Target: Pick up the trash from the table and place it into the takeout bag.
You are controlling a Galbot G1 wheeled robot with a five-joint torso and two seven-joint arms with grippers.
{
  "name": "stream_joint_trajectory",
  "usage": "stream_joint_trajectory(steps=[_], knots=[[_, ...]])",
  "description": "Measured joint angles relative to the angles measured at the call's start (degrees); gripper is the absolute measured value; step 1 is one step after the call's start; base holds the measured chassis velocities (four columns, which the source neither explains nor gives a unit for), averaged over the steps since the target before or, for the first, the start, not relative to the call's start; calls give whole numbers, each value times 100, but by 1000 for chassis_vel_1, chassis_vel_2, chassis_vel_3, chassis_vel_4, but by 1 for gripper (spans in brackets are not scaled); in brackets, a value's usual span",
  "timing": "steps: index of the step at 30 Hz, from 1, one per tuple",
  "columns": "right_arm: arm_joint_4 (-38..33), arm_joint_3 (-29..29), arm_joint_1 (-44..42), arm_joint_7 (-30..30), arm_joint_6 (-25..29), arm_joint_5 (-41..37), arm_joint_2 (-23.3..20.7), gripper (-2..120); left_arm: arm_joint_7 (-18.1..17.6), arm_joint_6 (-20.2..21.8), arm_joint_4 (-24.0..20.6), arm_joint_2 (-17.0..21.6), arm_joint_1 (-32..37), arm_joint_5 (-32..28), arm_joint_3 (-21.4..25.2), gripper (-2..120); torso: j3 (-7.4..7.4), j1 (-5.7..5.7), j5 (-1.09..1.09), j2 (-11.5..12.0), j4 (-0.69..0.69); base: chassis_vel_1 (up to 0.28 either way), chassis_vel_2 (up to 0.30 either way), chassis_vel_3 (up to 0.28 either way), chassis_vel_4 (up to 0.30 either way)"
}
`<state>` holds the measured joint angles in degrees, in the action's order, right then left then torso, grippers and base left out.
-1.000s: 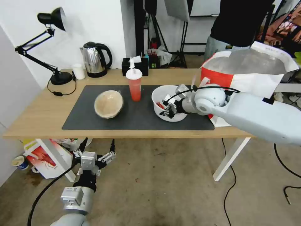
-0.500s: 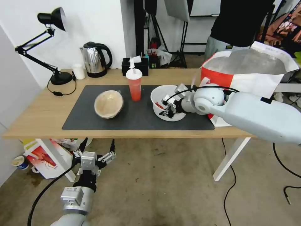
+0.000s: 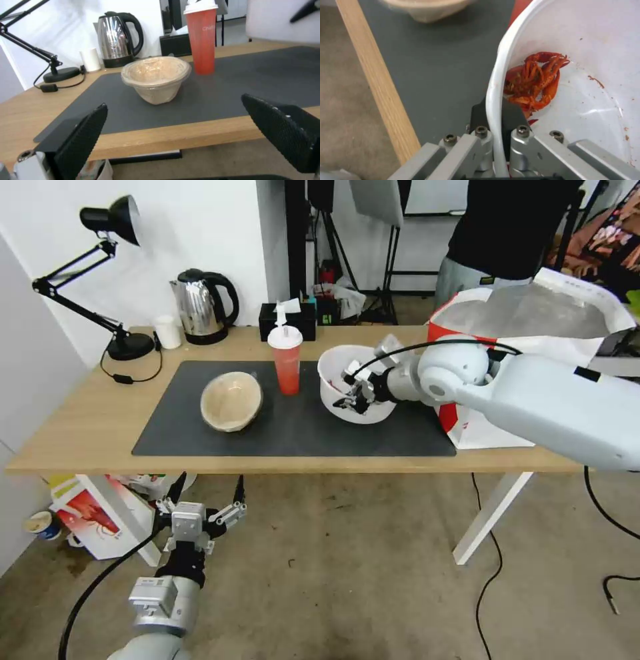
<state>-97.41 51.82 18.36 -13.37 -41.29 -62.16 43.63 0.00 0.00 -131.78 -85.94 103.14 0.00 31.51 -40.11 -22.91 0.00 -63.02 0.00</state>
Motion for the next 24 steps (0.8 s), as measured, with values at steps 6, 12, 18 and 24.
stream_joint_trajectory(steps=[6, 12, 18, 24], knots=[[-5, -2, 258, 3, 0, -121, -12, 0, 0, 0, 0, 0, 0, 0, 0, 100, 0, -1, 1, 0, 0, 0, 0, 0, 0], [-9, 75, 688, -9, 1, -246, -21, 0, 0, 0, 0, 0, 0, 0, 0, 100, 0, 0, 0, 0, 0, 0, 0, 0, 0], [-97, 104, 1153, -95, 1, -338, -59, 0, 0, 0, 0, 0, 0, 0, 0, 100, 0, 0, -1, 0, 0, 0, 0, 0, 0], [-116, 140, 1468, -134, 1, -404, -61, 0, 0, 0, 0, 0, 0, 0, 0, 100, 0, 0, -1, 0, 0, 0, 0, 0, 0]])
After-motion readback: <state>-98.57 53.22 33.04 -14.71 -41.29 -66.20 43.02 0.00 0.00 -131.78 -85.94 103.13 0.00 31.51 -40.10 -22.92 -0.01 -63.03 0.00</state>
